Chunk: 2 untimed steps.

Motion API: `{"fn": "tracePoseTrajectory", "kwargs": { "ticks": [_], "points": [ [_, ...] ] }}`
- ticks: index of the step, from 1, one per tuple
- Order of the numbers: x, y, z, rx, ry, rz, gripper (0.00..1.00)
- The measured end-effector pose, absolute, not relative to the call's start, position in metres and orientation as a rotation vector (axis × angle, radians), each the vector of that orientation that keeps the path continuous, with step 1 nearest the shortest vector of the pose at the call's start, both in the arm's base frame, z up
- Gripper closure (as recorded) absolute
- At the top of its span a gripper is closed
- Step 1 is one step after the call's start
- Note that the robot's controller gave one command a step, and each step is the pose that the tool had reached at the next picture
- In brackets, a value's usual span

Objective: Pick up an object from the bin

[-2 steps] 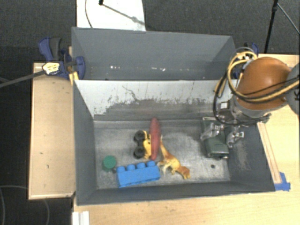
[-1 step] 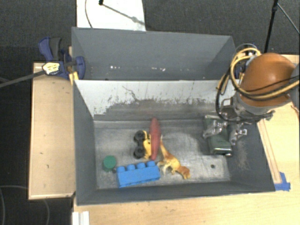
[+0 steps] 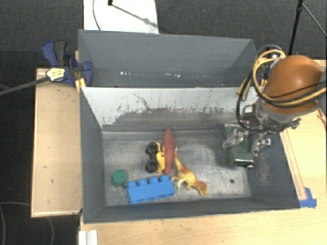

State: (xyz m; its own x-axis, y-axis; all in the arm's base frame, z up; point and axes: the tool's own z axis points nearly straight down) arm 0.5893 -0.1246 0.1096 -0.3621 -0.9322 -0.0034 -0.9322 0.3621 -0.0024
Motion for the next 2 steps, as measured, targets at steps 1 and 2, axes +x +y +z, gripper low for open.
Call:
{"fn": "tracePoseTrajectory", "kwargs": {
  "ticks": [1, 2],
  "points": [
    [0.5893, -0.1246, 0.1149, -1.771, 2.589, -0.002, 1.0],
    [0.5889, -0.1244, 0.1187, -1.77, 2.592, 0.0, 1.0]
  ]
}}
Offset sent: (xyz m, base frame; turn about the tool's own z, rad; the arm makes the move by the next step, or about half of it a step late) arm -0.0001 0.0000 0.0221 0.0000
